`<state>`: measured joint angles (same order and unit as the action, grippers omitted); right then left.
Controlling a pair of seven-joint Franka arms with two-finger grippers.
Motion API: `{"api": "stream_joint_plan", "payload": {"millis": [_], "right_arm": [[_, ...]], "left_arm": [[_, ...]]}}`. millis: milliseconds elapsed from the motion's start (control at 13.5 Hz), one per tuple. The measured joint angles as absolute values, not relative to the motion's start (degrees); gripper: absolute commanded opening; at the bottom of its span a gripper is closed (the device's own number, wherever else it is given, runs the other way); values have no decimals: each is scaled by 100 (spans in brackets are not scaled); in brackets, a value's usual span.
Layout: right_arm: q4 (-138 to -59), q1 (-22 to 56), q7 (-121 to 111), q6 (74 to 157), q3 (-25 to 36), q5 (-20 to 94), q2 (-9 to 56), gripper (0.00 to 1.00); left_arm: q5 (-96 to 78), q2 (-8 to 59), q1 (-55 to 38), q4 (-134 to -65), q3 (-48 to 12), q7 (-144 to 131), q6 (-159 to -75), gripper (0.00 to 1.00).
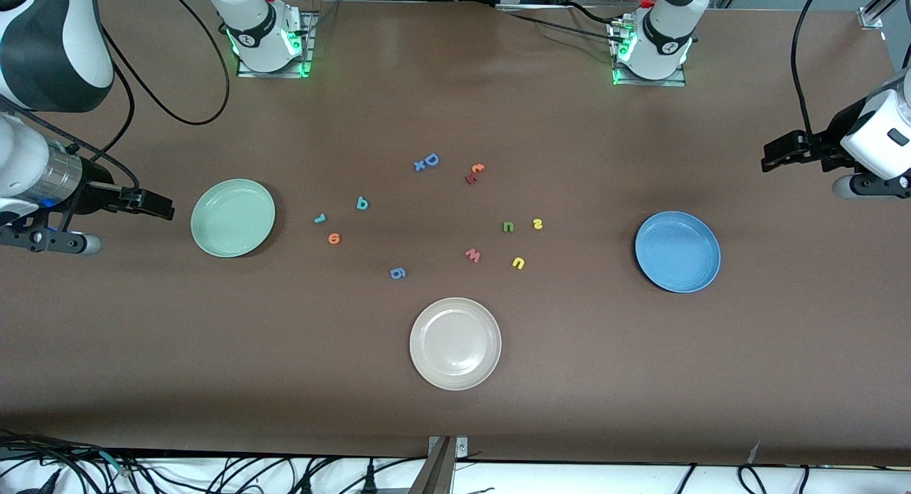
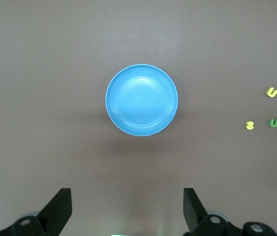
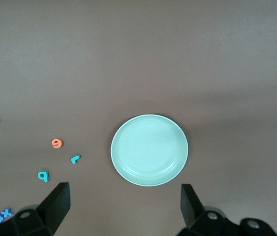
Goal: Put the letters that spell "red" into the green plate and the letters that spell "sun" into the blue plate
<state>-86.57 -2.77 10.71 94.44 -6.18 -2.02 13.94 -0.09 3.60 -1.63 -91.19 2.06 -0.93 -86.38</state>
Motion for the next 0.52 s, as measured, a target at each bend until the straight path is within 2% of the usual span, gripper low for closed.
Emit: {"api": "stream_joint_plan", "payload": {"millis": [296, 518], "right_arm": [[-8699, -275, 1098, 9562, -644, -201, 1394, 99], [-8849, -253, 1564, 9794, -880, -200, 1433, 99]], "left_arm": [[-9, 360, -163, -9119, 206, -93, -8638, 100], [-9, 360, -164, -9119, 206, -93, -8638, 100]]}}
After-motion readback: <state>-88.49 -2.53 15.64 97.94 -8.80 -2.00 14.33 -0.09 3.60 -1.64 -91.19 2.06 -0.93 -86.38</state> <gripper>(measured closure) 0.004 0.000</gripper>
